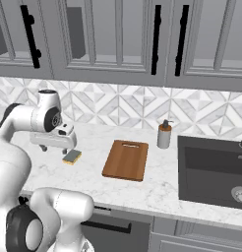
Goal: Pick up the sponge from the counter and clean the cutting board by briefly scrubbing or pressing down on the cutting board. Once finished, release the sponge.
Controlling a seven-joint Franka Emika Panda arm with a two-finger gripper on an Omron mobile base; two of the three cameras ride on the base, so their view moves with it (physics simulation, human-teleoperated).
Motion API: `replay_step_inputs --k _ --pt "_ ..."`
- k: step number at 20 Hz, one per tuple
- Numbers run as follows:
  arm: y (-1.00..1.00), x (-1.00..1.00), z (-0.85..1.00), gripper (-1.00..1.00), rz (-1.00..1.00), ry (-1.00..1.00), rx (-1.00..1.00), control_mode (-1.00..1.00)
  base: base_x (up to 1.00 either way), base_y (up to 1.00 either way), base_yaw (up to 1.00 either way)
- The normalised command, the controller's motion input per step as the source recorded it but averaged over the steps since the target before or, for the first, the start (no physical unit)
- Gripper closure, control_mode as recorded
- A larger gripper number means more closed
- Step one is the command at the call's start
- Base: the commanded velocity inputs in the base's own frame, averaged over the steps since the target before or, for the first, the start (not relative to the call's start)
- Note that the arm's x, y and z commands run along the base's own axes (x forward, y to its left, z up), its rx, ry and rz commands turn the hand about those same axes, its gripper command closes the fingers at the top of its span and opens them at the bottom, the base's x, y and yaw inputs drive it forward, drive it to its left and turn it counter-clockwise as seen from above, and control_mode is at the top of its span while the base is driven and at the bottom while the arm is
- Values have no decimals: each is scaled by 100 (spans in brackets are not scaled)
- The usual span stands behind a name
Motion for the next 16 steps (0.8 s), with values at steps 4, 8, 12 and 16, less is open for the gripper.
replay_step_inputs --k 4,8,12,16 --pt "1 26 -36 -100 0 0 0 -100 0 0 0" --pt "0 34 -34 -100 0 0 0 -100 0 0 0" --pt "12 44 -28 -100 0 0 0 -100 0 0 0" --pt "17 51 -30 -100 0 0 0 -100 0 0 0"
